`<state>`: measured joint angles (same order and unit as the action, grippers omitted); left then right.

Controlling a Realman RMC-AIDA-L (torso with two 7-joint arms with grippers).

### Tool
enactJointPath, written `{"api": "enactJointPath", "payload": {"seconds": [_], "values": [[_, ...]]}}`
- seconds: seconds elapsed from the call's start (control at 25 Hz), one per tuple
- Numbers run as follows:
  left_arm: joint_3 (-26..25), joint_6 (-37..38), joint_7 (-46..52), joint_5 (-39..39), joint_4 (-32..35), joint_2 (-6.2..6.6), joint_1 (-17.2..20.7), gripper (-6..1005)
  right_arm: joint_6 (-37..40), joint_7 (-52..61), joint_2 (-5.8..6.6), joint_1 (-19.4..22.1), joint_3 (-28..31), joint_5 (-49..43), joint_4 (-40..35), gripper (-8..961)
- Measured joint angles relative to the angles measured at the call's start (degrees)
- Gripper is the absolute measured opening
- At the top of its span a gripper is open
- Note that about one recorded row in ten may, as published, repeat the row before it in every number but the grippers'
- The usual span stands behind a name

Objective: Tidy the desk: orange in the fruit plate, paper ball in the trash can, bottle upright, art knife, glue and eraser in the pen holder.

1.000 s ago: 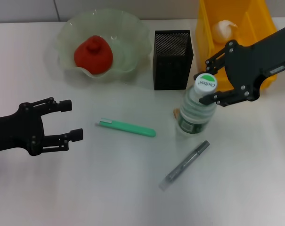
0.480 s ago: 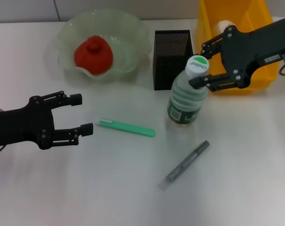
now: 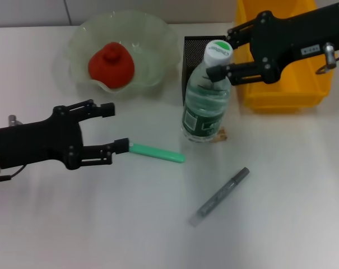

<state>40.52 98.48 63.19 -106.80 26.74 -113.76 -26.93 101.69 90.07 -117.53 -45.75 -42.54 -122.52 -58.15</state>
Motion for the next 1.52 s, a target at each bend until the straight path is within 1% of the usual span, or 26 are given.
{"api": "enactJointPath", "payload": {"seconds": [0.08, 0.2, 0.36, 0.44, 0.56, 0.76, 0.84, 0.88, 0.96, 1.04, 1.08, 1.12, 1.16, 1.24, 1.36, 1.48, 1.52], "values": [[-0.1, -0.6, 0.0, 0.0, 0.0, -0.97, -0.9, 860, -0.6, 0.6, 0.12, -0.3, 0.0, 0.7, 1.3, 502], [-0.8, -1.6, 0.0, 0.1, 0.0, -1.86, -1.4, 860, -1.3, 1.0, 0.26, -0.6, 0.0, 2.0, 2.8, 503], [-2.8, -2.3, 0.0, 0.2, 0.0, -2.84, -1.9, 860, -2.2, 1.4, 0.59, -0.8, 0.1, 4.3, 4.9, 506], [-3.7, -2.3, 0.0, 0.2, 0.0, -3.05, -2.0, 860, -2.7, 1.4, 0.74, -0.9, 0.1, 5.2, 6.0, 507], [-5.2, -2.5, 0.0, 0.2, 0.0, -2.93, -1.9, 860, -3.5, 1.5, 0.88, -1.2, 0.0, 6.1, 7.6, 509], [-7.3, -3.2, -0.5, 0.2, 0.0, -2.32, -0.7, 860, -4.7, 1.4, 0.94, -3.4, -0.6, 6.4, 11.9, 512], [-7.4, -3.5, -1.2, 0.2, 0.0, -2.10, 0.1, 860, -6.7, 1.0, 0.49, -4.4, -1.4, 6.4, 13.0, 513], [-7.4, -3.5, -1.2, 0.2, 0.0, -2.10, 0.1, 860, -6.7, 1.0, 0.49, -4.4, -1.4, 6.4, 13.0, 514], [-7.4, -4.1, -1.5, 0.2, 0.0, -2.03, 0.6, 860, -9.6, 0.8, -0.16, -5.9, -3.8, 6.4, 14.3, 515], [-7.4, -4.6, -1.6, 0.2, 0.0, -2.01, 0.9, 860, -10.3, 0.6, -0.40, -6.3, -4.4, 6.4, 14.5, 516], [-7.7, -5.3, -1.6, 0.2, 0.0, -1.94, 1.1, 860, -11.7, 0.3, -1.02, -7.1, -5.6, 6.4, 15.0, 517], [-7.7, -5.3, -1.6, 0.2, 0.0, -1.94, 1.1, 860, -11.7, 0.3, -1.02, -7.1, -5.6, 6.4, 15.0, 518], [-8.3, -5.5, -1.6, 0.2, 0.0, -1.82, 1.4, 860, -13.3, 0.2, -1.40, -7.8, -6.9, 6.5, 15.4, 518], [-8.3, -5.5, -1.6, 0.2, 0.0, -1.82, 1.4, 860, -14.0, 0.1, -1.54, -8.2, -7.6, 6.7, 15.7, 519], [-9.8, -5.6, -1.7, 0.2, 0.0, -1.52, 2.1, 860, -15.2, 0.0, -1.62, -8.8, -8.5, 7.4, 16.3, 521], [-11.5, -5.6, -2.1, 0.2, 0.0, -1.23, 3.0, 860, -16.7, -0.1, -1.64, -11.0, -9.0, 8.0, 17.6, 523], [-11.5, -5.6, -2.1, 0.2, 0.0, -1.23, 3.0, 860, -16.7, -0.1, -1.64, -11.0, -9.0, 8.0, 17.6, 524]]}}
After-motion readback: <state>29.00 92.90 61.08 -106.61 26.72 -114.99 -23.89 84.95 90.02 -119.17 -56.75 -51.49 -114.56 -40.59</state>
